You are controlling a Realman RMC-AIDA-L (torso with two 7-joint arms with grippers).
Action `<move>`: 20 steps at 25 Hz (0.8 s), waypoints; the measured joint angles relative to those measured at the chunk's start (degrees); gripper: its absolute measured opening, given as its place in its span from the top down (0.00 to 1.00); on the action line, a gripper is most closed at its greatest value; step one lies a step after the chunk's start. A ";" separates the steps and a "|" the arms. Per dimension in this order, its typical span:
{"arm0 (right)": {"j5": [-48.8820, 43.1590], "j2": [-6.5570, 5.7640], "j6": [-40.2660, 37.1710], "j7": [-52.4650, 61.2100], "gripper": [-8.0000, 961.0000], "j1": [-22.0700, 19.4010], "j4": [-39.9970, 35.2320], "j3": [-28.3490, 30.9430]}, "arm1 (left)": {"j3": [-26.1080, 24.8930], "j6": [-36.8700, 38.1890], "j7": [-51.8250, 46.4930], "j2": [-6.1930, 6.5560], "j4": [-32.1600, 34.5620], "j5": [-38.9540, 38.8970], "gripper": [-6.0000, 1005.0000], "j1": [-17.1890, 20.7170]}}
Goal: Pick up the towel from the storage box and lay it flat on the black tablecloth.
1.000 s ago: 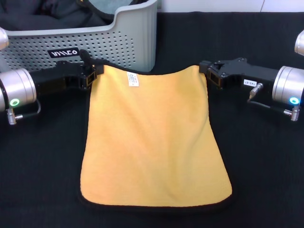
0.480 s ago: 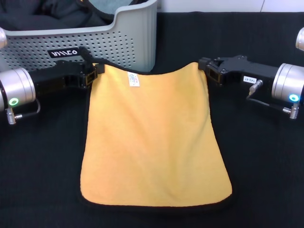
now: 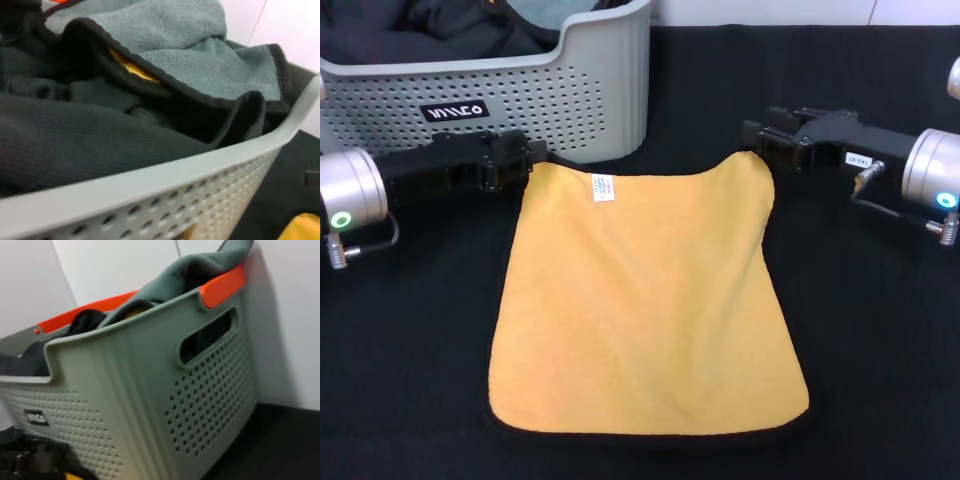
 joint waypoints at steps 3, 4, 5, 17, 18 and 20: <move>0.08 -0.05 -0.22 -0.24 0.57 -3.41 -4.68 0.11 | -0.50 3.22 0.12 0.20 0.79 -0.13 0.60 0.87; 0.08 -0.16 -0.72 -0.51 0.53 -5.17 -7.14 0.11 | -0.92 4.78 0.38 0.28 1.26 -0.21 0.59 1.20; 0.08 -0.28 -1.13 -0.74 0.49 -6.52 -9.14 0.13 | -1.87 7.86 1.00 0.37 2.00 -0.32 0.58 1.76; -2.75 -2.79 -42.10 -11.46 0.14 -19.21 -16.90 6.87 | -7.82 42.09 8.53 -0.30 4.49 -0.20 0.55 4.07; -3.48 -2.68 -43.50 -10.96 0.12 -19.40 -16.63 6.88 | -6.75 42.60 8.57 -0.25 4.50 -0.01 0.55 4.07; -4.74 -2.42 -45.43 -10.11 0.09 -19.37 -16.12 6.75 | -4.78 43.41 8.55 -0.12 4.51 0.12 0.55 4.08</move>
